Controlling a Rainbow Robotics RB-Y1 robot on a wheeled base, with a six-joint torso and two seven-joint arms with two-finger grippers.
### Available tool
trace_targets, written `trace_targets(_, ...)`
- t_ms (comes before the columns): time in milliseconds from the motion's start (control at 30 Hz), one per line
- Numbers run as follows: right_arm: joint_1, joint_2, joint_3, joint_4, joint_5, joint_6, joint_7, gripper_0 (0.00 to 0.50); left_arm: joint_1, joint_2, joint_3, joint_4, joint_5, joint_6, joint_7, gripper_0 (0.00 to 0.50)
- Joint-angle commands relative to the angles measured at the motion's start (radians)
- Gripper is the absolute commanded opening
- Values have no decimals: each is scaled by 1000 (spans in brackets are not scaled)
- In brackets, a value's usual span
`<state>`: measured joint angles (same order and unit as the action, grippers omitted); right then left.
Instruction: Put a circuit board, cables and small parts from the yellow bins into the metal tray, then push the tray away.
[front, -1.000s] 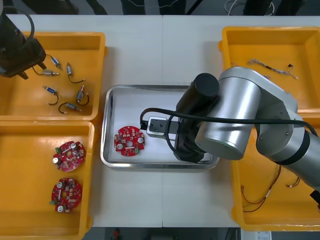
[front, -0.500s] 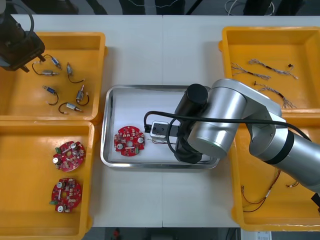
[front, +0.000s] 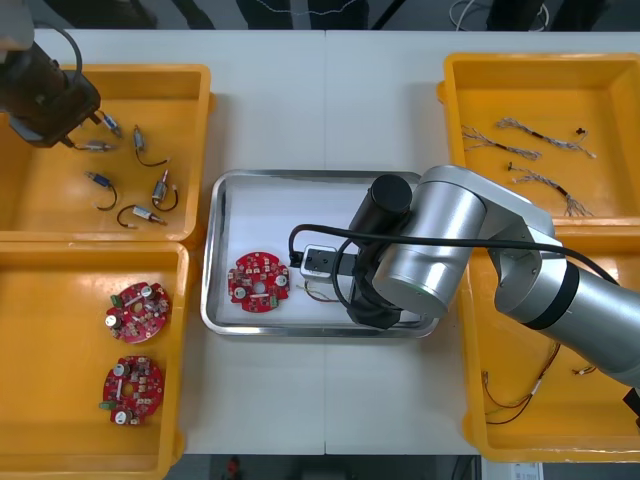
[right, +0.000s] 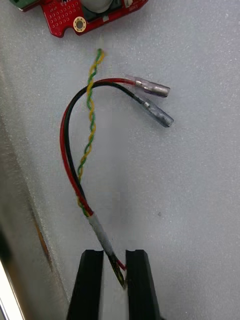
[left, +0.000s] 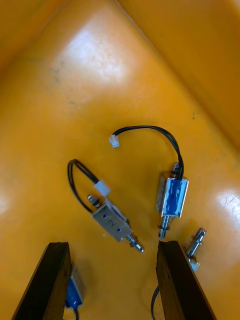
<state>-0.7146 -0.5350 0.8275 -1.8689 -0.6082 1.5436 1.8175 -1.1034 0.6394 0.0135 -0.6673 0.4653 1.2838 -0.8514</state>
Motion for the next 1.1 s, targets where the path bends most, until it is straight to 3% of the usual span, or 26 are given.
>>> trace_targets(33,-22,24,9,-10,5,-10,-14,481,-66,-30,-38,38,-13,-70,66,500)
trace_targets(67,-22,26,5,-10,5,-10,-15,500,-66,-32,-53,45,-13,-80,68,500)
trace_targets(333,-22,38,-50,-35,4,19,-21,500,-64,-43,-107,100,-7,-146,74,500)
trace_targets(867,-22,61,-277,-219,-5,374,-24,500,-46,-46,-107,129,-8,-179,66,500)
trace_targets(1033,-23,63,-349,-266,-5,376,-35,500,-38,-52,-107,129,-14,-193,66,500)
trace_targets(1067,-22,63,-369,-280,-5,376,-38,500,-33,-52,-107,129,-11,-201,66,415)
trace_targets(1100,-22,61,-387,-289,-5,376,-41,500,-29,-53,-109,129,-10,-212,66,266)
